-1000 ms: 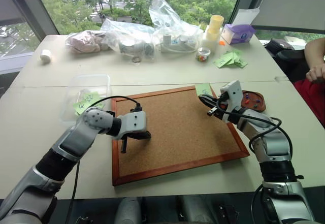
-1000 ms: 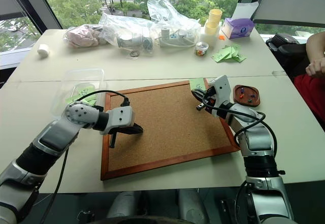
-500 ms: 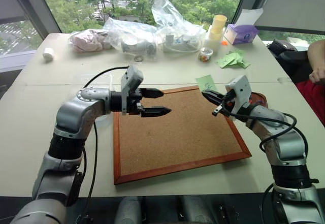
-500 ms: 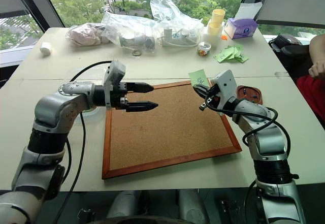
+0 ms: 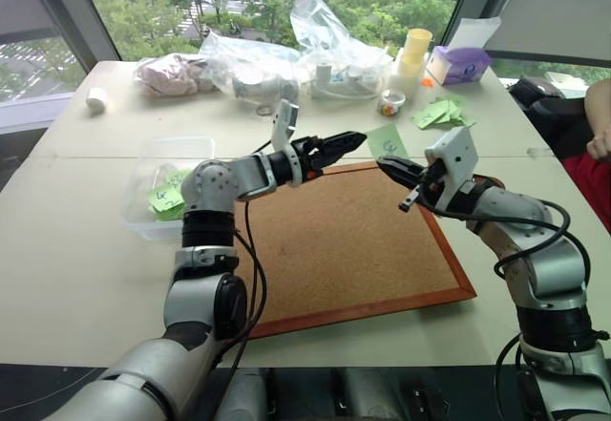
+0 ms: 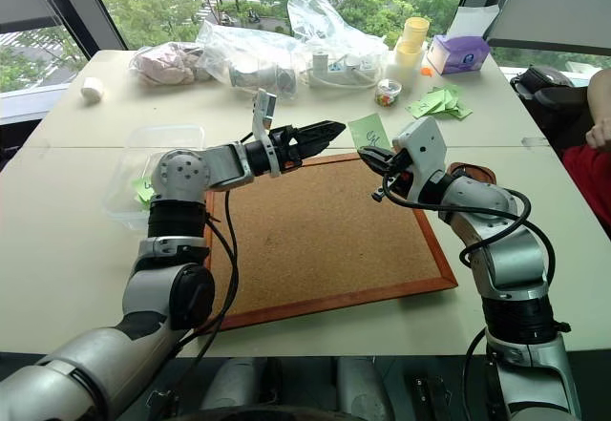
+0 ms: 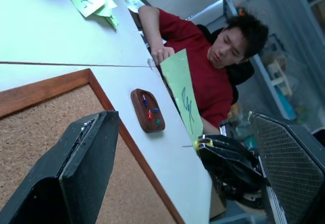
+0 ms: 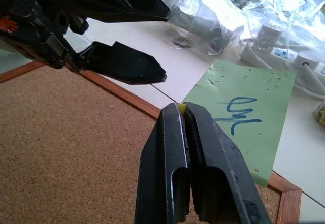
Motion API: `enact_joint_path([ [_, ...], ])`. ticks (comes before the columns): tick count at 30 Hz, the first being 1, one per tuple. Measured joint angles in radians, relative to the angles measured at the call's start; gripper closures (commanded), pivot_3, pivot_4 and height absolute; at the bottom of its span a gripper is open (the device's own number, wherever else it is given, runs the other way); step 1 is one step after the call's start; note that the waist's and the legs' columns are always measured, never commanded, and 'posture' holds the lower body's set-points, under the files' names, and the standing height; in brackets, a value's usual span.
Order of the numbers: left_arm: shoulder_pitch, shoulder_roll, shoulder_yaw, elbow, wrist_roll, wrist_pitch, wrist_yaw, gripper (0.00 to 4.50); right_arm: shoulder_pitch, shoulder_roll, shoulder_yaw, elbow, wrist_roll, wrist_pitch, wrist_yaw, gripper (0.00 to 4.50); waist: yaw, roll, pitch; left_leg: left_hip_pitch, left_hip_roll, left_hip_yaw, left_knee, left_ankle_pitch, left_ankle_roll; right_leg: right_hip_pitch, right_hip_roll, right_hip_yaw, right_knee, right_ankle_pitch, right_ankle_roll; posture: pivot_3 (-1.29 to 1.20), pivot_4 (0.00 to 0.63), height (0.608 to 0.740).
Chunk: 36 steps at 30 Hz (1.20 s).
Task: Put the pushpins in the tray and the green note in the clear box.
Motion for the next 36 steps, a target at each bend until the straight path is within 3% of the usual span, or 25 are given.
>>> enact_joint_path([
  [8,-0.083,-0.042,0.0,0.177,0.003,-0.137,-0.039,0.03,-0.002,0.001,0.014,-0.047,0.002,0.02,-0.014,4.5,0.002,0.0,0.0,0.0,-0.002,0.0,0.0,0.0,0.0,0.0,0.0,0.0,-0.001,0.0,0.0,0.0,0.15,0.738],
  [9,-0.092,-0.049,-0.002,0.198,0.005,-0.156,-0.042,0.27,-0.002,0.001,0.016,-0.055,0.003,0.021,-0.015,4.5,0.002,0.0,0.0,0.0,-0.003,0.0,0.0,0.0,0.0,0.0,0.0,0.0,-0.001,0.0,0.0,0.0,0.15,0.738],
  [12,-0.105,-0.059,-0.005,0.245,0.019,-0.196,-0.06,1.26,0.0,0.001,0.017,-0.063,0.009,0.026,-0.017,4.5,0.001,0.0,0.0,0.0,-0.003,0.0,-0.001,0.0,0.0,0.0,0.0,0.0,-0.001,0.0,0.0,0.0,0.15,0.738],
  [18,-0.112,-0.075,-0.042,0.282,0.044,-0.229,-0.094,4.43,0.008,0.001,0.018,-0.084,0.012,0.03,-0.025,4.5,0.001,0.0,0.0,0.0,-0.003,0.0,-0.001,0.0,-0.001,0.0,0.0,0.0,-0.001,0.0,0.0,0.0,0.15,0.738],
  [33,-0.104,-0.024,-0.192,0.287,0.21,-0.374,-0.159,4.47,0.013,0.039,-0.019,-0.098,0.074,0.075,-0.083,4.5,0.002,0.0,0.0,0.0,-0.003,0.0,-0.001,0.0,-0.001,0.0,0.0,0.0,-0.001,0.0,0.0,0.0,0.15,0.738],
  [36,-0.024,0.075,-0.396,0.122,0.331,-0.462,-0.287,4.47,-0.011,0.073,-0.135,-0.083,0.147,0.172,-0.175,4.5,-0.002,0.0,0.0,0.0,-0.001,0.001,-0.002,0.001,-0.001,-0.001,0.0,0.001,0.0,0.0,0.0,0.0,0.15,0.738],
])
